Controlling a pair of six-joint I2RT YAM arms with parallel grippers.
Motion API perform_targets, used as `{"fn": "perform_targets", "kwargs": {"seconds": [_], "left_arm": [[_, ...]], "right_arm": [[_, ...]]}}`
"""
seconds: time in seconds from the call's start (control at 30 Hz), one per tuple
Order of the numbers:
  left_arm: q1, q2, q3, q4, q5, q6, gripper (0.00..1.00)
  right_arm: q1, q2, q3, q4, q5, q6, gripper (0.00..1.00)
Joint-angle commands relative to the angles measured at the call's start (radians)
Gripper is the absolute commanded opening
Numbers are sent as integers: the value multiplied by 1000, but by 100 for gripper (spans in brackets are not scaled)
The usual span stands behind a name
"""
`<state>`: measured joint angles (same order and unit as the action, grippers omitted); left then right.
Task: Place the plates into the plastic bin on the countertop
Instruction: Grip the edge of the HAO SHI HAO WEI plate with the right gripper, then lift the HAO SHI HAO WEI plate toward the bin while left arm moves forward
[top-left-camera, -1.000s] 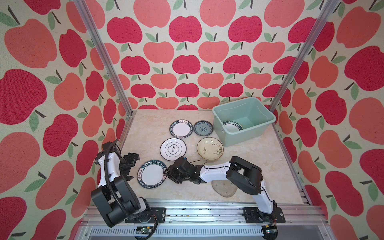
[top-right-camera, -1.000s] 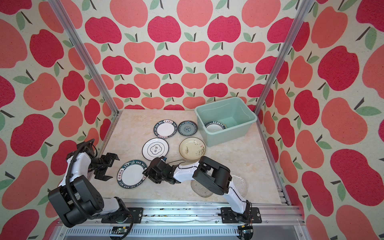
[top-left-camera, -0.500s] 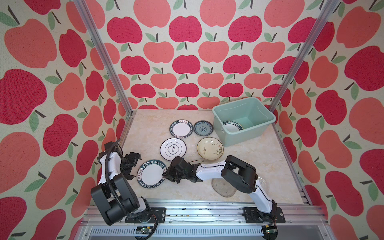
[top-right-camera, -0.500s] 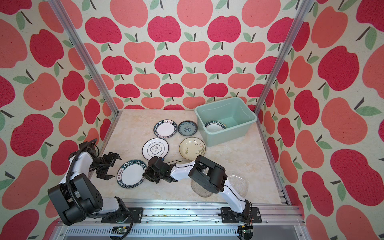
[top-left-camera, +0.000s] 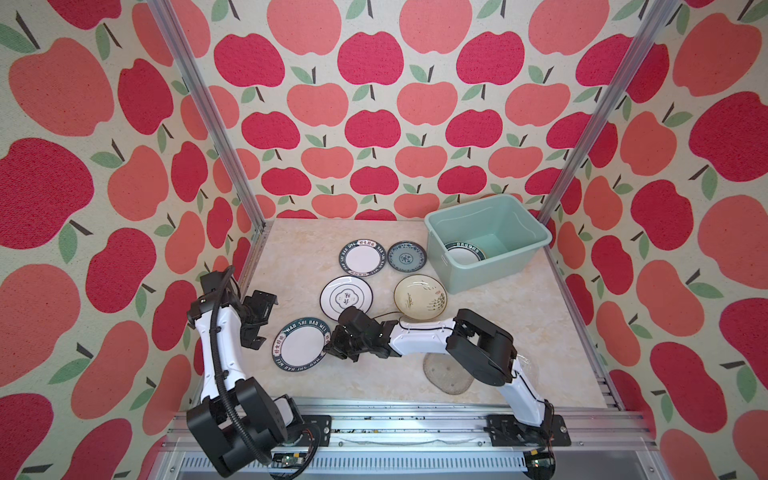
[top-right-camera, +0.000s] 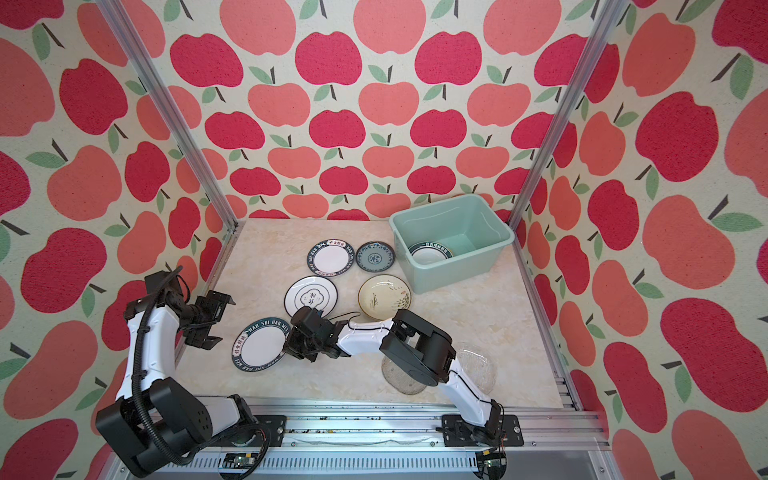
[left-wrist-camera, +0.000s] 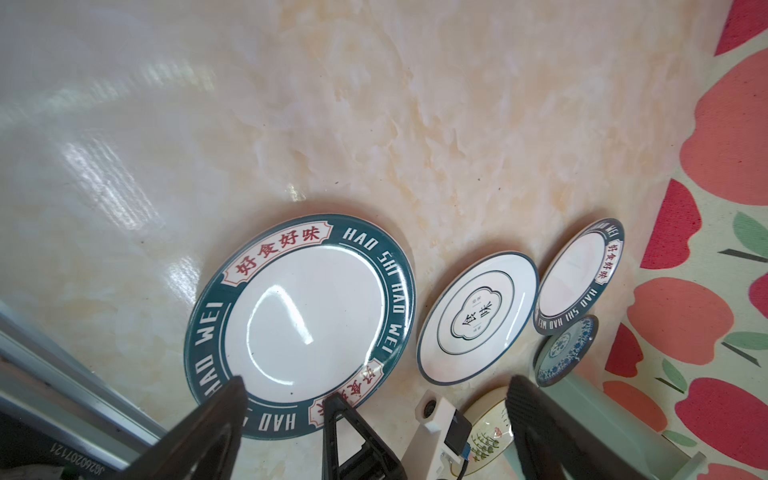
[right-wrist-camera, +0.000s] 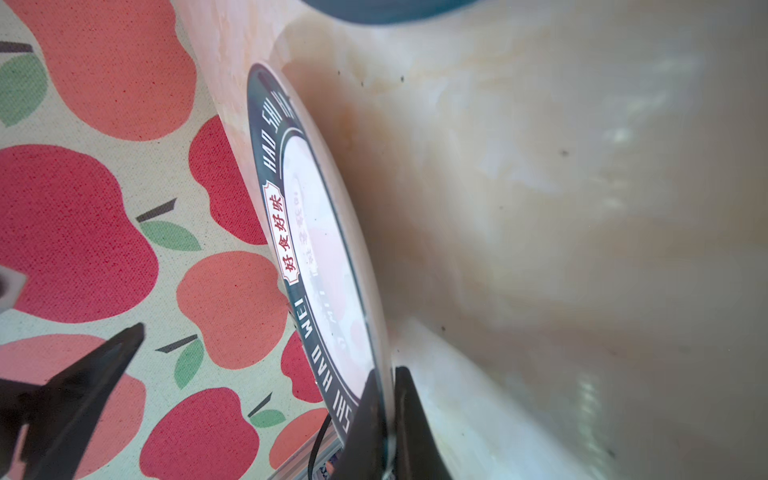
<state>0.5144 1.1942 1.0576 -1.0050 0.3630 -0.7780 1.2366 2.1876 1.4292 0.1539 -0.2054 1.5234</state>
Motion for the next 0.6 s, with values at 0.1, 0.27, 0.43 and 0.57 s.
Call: {"fn": "perform_targets", "kwargs": {"seconds": [0.1,0.27,0.43,0.57], "left_arm": [[-83,-126,209,-103,-79,-80,99],[-205,-158,382,-107,-125,-135,99],[-356,-149,525,-101,-160,-143,100],[-511,-143,565,32,-55,-66,100]], "right_arm": [[-11,-137,60,-248,63,-211,0],[-23,-232,62,-316,68,-345,0],[-112,-359,59,-396,37,-513,0],[-230,-489,73,-503,-5,-688,0]]}}
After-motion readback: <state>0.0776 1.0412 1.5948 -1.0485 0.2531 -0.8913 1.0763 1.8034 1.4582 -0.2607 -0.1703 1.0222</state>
